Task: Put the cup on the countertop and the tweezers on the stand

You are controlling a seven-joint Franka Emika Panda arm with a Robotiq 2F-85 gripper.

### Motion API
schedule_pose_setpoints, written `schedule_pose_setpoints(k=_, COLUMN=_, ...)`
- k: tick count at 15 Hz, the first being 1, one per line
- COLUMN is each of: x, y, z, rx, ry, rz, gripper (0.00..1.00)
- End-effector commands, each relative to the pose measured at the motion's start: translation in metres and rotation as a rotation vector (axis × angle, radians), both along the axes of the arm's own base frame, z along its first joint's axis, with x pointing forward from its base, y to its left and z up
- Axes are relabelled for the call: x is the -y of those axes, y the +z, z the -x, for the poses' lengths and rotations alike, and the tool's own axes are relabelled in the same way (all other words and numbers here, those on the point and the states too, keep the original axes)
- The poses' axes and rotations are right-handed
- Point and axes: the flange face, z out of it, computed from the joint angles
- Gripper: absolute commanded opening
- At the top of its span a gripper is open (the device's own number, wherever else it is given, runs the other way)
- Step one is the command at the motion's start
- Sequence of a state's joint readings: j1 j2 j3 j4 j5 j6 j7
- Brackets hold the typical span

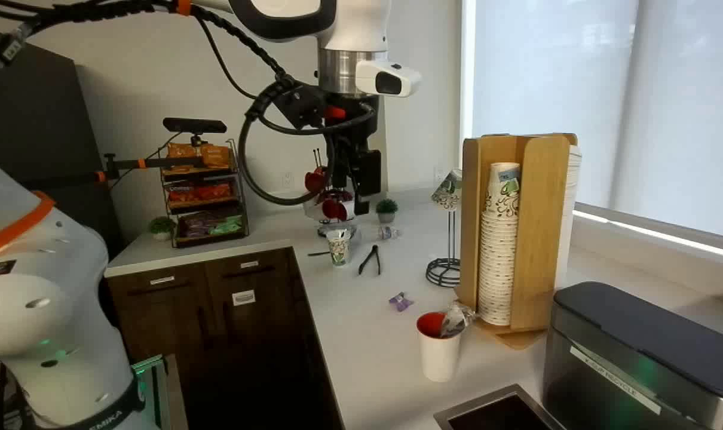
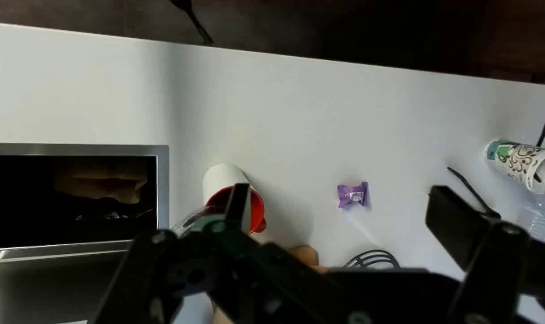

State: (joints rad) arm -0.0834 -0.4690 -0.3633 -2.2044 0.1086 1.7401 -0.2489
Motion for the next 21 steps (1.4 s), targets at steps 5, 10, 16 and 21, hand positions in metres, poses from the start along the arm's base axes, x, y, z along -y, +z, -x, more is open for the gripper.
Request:
schedule_pose_setpoints(k=5, x=-0.015, y=0.004, z=-0.037, rx=0.127, ry=-0.058, rz=0.074, gripper=1.0)
schedule_pose_setpoints(k=10, x=-0.052, y=0.01, z=-0.094, rx=0.294, ry=-0.075, rz=0.079, gripper=1.0)
schedule_pose_setpoints(k=16, x=-0.13, y=0.015, z=-0.177, rx=0.436, ry=0.075, rz=0.09, gripper=1.0)
schedule_pose_setpoints(k=21, x=-0.121, y=0.013, z=-0.158, rx=0.412, ry=0.039, rz=0.094, gripper=1.0)
